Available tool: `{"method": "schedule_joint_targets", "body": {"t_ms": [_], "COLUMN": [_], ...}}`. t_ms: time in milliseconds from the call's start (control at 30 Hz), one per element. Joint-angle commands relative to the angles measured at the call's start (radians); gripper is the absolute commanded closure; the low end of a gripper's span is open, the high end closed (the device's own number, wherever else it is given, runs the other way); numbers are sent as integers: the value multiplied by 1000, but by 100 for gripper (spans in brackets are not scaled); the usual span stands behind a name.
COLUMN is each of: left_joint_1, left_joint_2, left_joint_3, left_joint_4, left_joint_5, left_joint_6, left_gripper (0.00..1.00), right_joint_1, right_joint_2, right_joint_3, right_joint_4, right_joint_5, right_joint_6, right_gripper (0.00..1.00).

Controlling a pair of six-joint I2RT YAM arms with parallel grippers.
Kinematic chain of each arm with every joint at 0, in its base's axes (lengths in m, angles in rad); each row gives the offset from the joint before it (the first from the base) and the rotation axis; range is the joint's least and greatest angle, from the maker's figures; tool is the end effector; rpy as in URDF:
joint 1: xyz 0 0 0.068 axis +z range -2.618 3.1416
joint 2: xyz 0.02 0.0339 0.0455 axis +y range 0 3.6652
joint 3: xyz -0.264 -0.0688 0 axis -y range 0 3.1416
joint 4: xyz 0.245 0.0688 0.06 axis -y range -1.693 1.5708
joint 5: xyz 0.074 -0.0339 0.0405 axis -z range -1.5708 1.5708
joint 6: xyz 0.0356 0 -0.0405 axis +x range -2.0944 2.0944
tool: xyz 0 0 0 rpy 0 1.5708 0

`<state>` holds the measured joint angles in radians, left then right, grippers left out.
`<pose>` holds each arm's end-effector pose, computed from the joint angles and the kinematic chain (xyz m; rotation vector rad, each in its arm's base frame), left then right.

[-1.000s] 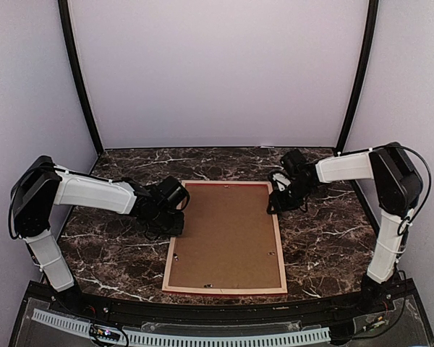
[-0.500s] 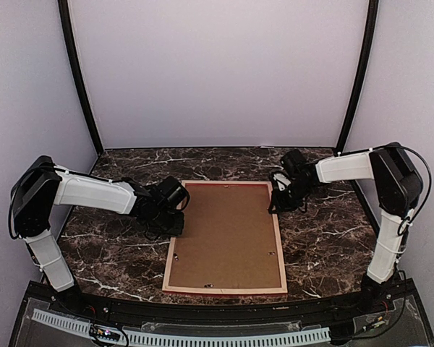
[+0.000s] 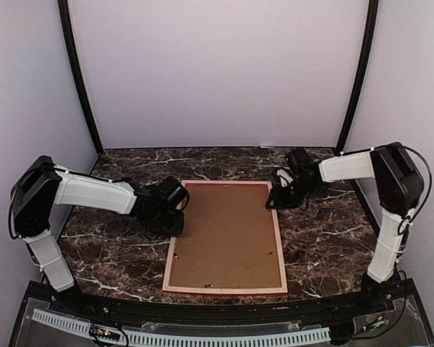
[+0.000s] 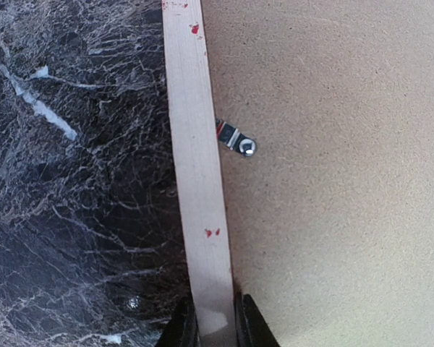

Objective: Put the photo into the frame
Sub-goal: Press the fastener onto the backboard.

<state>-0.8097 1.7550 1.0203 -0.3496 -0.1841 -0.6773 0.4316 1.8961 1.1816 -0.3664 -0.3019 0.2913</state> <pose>0.2401 -0.2427 0.1570 0.1147 2.6475 -0.2650 0.3403 0.1684 0.1532 -0.2939 2.7072 0.6277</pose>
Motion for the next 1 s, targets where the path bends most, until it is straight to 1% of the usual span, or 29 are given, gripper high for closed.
{"method": "schedule_joint_targets", "body": {"t_ms": [0, 67, 233, 400, 500, 633, 800, 867, 967], "left_joint_1": [-5, -4, -5, -4, -5, -5, -6, -6, -6], "left_joint_2": [22, 21, 22, 20, 16, 11, 5, 0, -6], "left_joint_3": [-26, -26, -26, -23, -24, -28, -43, -52, -63], "left_joint_4": [-52, -53, -53, -57, -56, -46, -15, 1, 21], "left_joint_5": [34, 34, 33, 30, 29, 34, 40, 44, 47], "left_joint_6": [40, 40, 40, 37, 34, 25, 13, 5, -5], "left_gripper": [89, 89, 89, 88, 88, 88, 88, 89, 90], "right_joint_1": [-2, -1, 1, 2, 2, 5, 40, 62, 105], "right_joint_2": [-5, -2, -8, -55, -94, -145, -226, -263, -340], "right_joint_3": [9, 13, 10, -33, -73, -135, -231, -267, -340], "right_joint_4": [3, -8, -16, 6, 21, 33, 53, 55, 56], "right_joint_5": [44, 69, 63, 17, -7, -16, -27, -15, 31], "right_joint_6": [10, 7, 2, 14, 32, 55, 96, 116, 162], "right_gripper": [55, 56, 57, 52, 50, 49, 48, 47, 42]}}
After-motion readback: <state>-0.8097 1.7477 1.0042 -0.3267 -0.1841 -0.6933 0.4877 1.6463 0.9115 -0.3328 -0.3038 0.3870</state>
